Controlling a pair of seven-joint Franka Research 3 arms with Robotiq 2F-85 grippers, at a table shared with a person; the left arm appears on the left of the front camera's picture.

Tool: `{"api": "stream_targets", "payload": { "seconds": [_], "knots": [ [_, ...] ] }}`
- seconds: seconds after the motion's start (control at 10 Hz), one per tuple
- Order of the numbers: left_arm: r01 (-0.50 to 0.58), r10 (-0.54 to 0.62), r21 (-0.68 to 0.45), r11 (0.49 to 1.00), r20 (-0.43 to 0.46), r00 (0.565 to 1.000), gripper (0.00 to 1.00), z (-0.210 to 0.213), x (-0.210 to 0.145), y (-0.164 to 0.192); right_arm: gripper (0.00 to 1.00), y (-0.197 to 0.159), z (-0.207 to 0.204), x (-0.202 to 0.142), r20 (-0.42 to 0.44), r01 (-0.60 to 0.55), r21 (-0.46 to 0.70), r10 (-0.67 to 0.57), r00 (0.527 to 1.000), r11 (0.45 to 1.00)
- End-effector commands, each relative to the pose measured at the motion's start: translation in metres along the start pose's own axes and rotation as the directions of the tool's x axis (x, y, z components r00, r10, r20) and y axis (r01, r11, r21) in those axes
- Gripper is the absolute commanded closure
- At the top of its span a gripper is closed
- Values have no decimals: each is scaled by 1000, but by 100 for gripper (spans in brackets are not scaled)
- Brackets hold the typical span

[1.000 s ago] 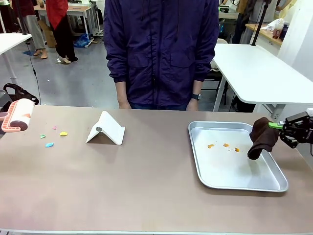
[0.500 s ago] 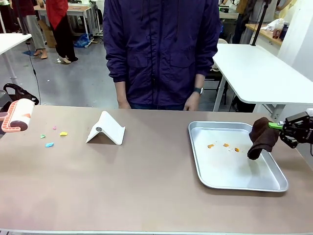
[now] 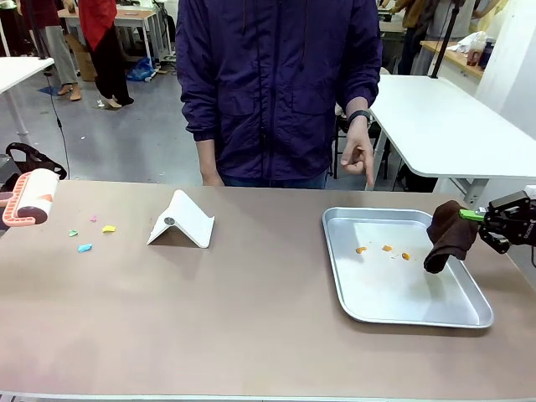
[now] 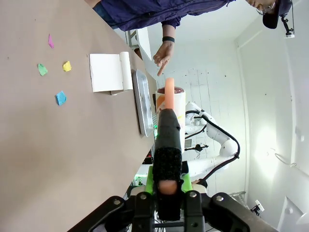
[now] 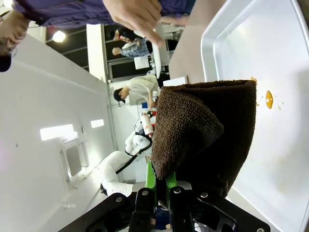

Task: Clean the surface of the table.
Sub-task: If a person points to the right, clean the right side of the table with your right hand, and if they point to the left, clean the left side with your left hand.

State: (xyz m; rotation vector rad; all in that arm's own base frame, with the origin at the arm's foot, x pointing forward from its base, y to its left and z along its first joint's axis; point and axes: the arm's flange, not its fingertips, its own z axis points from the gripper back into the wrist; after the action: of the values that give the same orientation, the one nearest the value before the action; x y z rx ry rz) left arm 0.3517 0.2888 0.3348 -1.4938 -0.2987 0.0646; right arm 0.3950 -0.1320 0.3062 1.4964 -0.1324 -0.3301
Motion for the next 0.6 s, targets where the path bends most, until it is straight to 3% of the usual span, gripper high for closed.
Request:
{"api": "stream_targets", "payload": {
  "seconds": [0.0,0.4,0.5],
  "knots": [
    [8,-8,-2,1000,-5,1000,100,1,-1,-4,100,5,1,-1,1,21,4,-21,1000,1000],
    [8,-8,-2,1000,-5,1000,100,1,-1,-4,100,5,1,-1,1,21,4,-21,1000,1000],
    [8,-8,-2,1000,-5,1000,100,1,-1,-4,91,0,0,0,0,0,0,0,1000,1000]
  ]
}}
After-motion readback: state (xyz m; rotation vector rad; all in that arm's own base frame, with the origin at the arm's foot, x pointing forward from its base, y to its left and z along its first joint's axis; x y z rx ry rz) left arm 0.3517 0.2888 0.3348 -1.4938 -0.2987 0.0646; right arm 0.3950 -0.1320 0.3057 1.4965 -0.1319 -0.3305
